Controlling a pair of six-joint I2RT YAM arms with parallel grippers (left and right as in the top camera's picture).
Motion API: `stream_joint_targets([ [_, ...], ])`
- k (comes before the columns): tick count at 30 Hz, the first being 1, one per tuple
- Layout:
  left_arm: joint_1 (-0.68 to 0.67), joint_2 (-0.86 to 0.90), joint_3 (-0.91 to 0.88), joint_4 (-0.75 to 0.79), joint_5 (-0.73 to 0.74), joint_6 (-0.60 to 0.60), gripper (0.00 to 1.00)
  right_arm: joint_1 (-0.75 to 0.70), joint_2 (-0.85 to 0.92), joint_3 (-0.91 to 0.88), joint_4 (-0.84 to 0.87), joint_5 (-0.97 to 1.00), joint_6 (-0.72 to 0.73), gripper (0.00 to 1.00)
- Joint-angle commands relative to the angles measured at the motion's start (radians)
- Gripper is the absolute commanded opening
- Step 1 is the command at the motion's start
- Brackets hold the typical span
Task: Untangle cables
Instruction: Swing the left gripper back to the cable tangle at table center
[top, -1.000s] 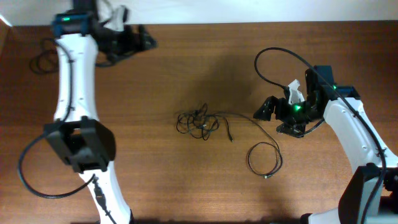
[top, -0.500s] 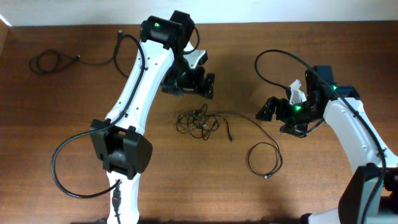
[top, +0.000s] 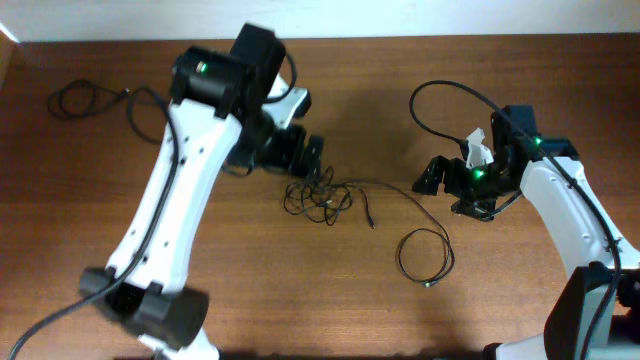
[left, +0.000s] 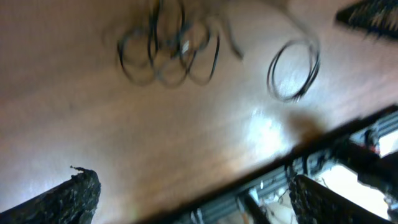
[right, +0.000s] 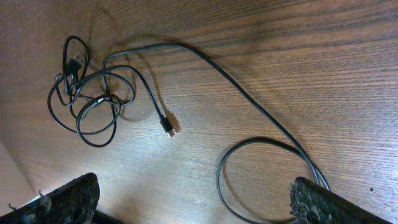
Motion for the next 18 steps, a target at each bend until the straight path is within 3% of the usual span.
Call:
stream_joint_targets([
  [1, -0.004, -0.025, -0.196, 0.079, 0.005, 0.005, 0.99, 0.004, 0.003, 0.003, 0.006, 0.008, -0.002, 0.98],
  [3, -0.014, -0.024, -0.288, 0.167, 0.079, 0.005, 0.99, 0.004, 0.003, 0.003, 0.005, 0.008, 0.000, 0.98],
  [6, -0.056, -0.024, -0.439, 0.334, 0.178, 0.006, 0.84, 0.004, 0.003, 0.003, -0.003, 0.008, 0.000, 0.98],
  [8, -0.105, -0.024, -0.532, 0.455, 0.182, 0.005, 0.84, 0.004, 0.003, 0.003, -0.005, 0.008, 0.000, 0.98],
  [11, -0.163, -0.024, -0.605, 0.602, 0.126, -0.012, 0.86, 0.004, 0.003, 0.003, -0.002, 0.008, 0.000, 0.98],
  [14, -0.199, -0.023, -0.645, 0.708, -0.005, -0.118, 0.84, 0.004, 0.003, 0.003, -0.003, 0.008, 0.000, 0.98],
  [18, -0.222, -0.006, -0.658, 0.750, -0.060, -0.121, 0.65, 0.005, 0.003, 0.003, -0.011, 0.009, 0.000, 0.98],
])
